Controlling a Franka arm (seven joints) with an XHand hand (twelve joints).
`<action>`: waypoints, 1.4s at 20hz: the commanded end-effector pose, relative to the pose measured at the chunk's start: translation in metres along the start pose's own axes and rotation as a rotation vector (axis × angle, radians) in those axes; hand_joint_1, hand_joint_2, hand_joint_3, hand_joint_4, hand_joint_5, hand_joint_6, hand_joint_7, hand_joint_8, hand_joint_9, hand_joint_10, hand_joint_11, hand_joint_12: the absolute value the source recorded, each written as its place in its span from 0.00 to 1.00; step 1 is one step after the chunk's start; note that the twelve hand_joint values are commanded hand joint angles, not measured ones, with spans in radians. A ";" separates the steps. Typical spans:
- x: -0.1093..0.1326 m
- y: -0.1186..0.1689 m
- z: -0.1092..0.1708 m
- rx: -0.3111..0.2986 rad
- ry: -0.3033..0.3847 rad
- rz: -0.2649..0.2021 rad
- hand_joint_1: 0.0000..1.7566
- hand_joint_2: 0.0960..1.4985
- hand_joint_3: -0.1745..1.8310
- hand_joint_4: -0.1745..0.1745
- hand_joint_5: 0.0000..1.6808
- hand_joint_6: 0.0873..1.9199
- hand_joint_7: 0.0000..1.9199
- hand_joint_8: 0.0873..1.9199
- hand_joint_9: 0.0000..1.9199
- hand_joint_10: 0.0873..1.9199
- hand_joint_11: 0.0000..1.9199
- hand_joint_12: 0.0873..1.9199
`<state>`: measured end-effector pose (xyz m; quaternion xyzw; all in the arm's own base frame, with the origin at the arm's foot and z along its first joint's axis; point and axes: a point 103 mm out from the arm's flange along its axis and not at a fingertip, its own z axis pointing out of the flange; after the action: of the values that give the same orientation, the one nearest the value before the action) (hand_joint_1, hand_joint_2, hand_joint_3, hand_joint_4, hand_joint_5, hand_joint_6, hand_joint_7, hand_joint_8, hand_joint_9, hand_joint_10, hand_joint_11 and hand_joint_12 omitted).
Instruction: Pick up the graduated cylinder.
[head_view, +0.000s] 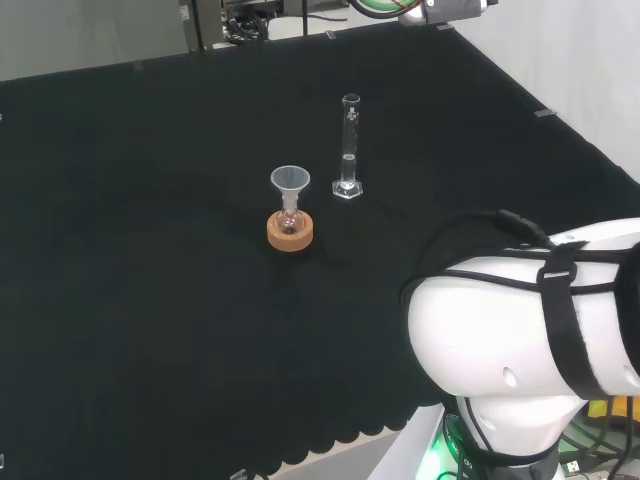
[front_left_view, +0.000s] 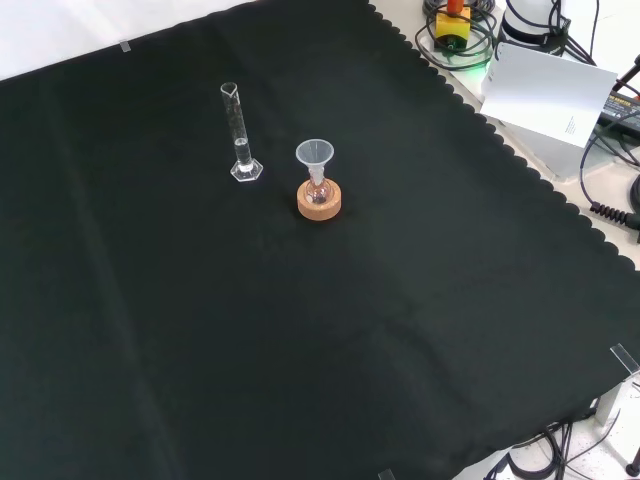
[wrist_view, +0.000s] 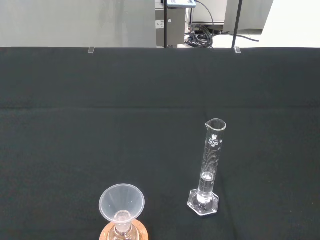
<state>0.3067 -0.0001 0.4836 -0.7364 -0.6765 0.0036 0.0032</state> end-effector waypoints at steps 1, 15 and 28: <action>0.000 0.000 0.000 -0.010 -0.010 0.000 0.00 0.71 0.37 0.50 0.11 0.08 0.03 0.26 0.15 0.31 0.07 0.66; -0.007 0.010 0.019 0.027 0.015 0.000 0.00 0.75 0.30 0.50 0.15 0.00 0.03 0.25 0.15 0.30 0.05 0.70; -0.066 0.060 0.106 0.032 0.062 0.044 0.00 0.75 0.29 0.48 0.16 0.00 0.04 0.25 0.15 0.30 0.05 0.70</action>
<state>0.3347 -0.0333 0.4111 -0.7451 -0.6665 0.0012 0.0242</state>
